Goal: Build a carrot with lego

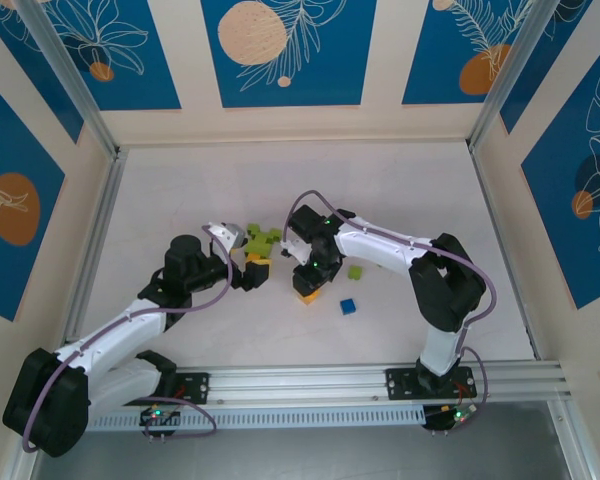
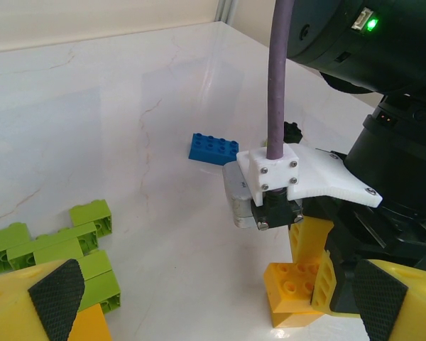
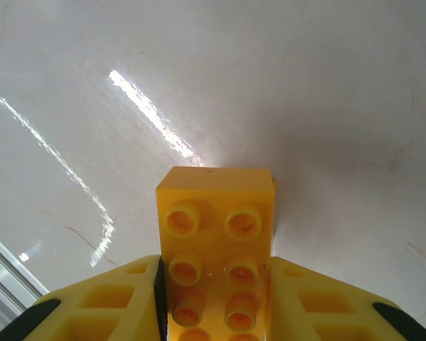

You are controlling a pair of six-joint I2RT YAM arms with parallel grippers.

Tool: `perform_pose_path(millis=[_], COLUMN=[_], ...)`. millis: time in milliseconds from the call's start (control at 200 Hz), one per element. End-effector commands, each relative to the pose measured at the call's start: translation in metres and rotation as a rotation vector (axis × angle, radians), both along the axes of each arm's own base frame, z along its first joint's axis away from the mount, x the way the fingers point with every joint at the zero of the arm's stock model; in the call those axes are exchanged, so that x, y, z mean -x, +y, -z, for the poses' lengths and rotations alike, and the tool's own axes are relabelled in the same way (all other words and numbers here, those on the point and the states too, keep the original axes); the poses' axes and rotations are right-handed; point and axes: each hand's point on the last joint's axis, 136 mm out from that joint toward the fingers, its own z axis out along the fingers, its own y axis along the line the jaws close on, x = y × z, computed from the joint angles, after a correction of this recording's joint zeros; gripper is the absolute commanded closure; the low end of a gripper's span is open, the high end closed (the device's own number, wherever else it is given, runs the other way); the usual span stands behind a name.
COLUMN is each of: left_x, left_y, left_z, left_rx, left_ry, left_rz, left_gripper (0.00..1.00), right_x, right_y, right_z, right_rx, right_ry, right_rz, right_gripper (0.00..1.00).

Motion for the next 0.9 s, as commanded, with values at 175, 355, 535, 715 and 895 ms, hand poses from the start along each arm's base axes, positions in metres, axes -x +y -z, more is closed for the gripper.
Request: perform_pose_path(millis=[175,355,535,715,895], left_x=[-0.005,-0.005,-0.005,-0.006,-0.005], left_y=[-0.003,-0.003,-0.003,-0.003,-0.003], left_z=[-0.019,-0.018,-0.017,-0.018,-0.019], left_rx=[0.017,0.016,0.015,0.015,0.017], left_ry=[-0.056,-0.054,-0.052,-0.051,-0.053], left_rz=[0.007,0.008,0.010,0.008,0.012], left_gripper=[0.00,0.00,0.01,0.00,0.01], right_x=[0.030,0.034,0.042,0.045,0.049], right_y=[-0.023,-0.028,-0.033,-0.038,-0.040], right_z=[0.032,0.044,0.052,0.051,0.047], right_rx=[0.137,0.184,0.204,0.211,0.209], right_ry=[0.112,0.100,0.112,0.112,0.114], right_rz=[-0.046,-0.059,-0.060,-0.054,-0.046], right_gripper=[0.65,0.64,0.65,0.65,0.65])
